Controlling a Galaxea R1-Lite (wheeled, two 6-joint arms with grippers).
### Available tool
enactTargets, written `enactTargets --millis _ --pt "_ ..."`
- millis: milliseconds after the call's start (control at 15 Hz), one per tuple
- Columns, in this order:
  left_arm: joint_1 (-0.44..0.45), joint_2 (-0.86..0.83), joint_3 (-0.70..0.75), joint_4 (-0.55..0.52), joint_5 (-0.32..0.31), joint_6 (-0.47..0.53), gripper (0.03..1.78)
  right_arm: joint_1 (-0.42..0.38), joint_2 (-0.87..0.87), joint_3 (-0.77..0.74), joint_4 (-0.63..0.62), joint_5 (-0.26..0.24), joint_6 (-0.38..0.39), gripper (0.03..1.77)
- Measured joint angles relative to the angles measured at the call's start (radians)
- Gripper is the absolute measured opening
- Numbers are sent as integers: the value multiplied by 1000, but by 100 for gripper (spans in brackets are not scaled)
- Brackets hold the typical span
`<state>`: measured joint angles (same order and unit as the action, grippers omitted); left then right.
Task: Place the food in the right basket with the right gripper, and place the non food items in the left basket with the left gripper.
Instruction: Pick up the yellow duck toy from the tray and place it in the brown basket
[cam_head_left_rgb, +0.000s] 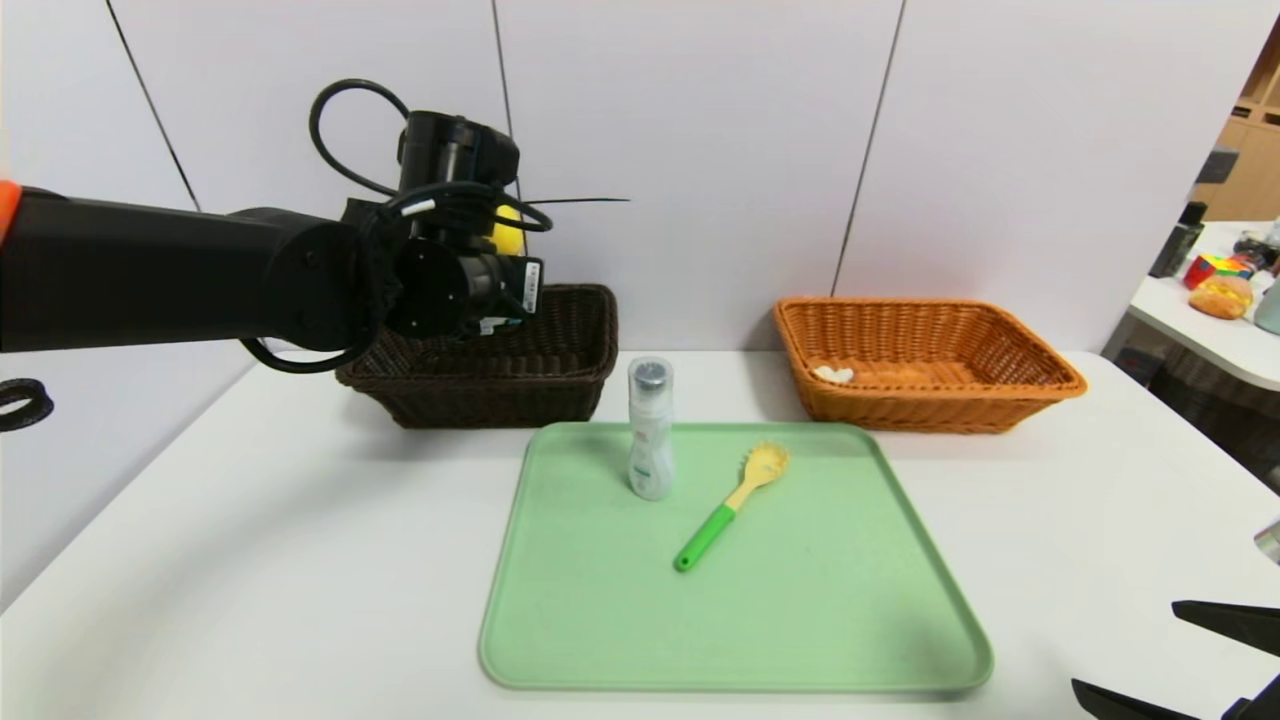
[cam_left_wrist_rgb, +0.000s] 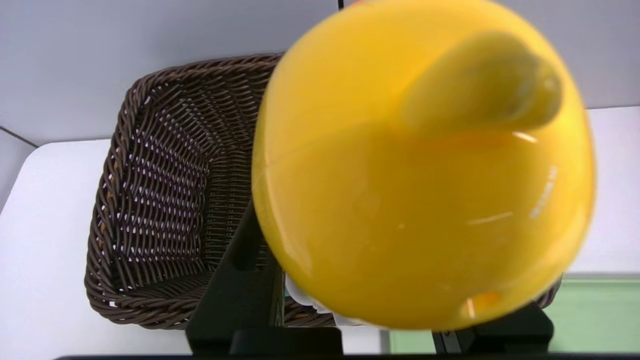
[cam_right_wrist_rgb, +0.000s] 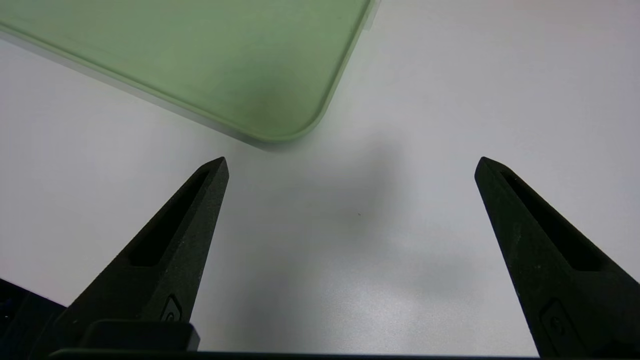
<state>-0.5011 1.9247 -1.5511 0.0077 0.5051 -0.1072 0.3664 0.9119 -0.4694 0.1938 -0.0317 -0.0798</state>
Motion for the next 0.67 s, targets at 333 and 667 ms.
enactTargets --millis 333,667 --pt "24 46 -79 71 -9 -1 75 0 -11 7 0 0 1 170" --pt "39 96 -133 86 -28 -2 75 0 -13 8 -1 2 0 170"
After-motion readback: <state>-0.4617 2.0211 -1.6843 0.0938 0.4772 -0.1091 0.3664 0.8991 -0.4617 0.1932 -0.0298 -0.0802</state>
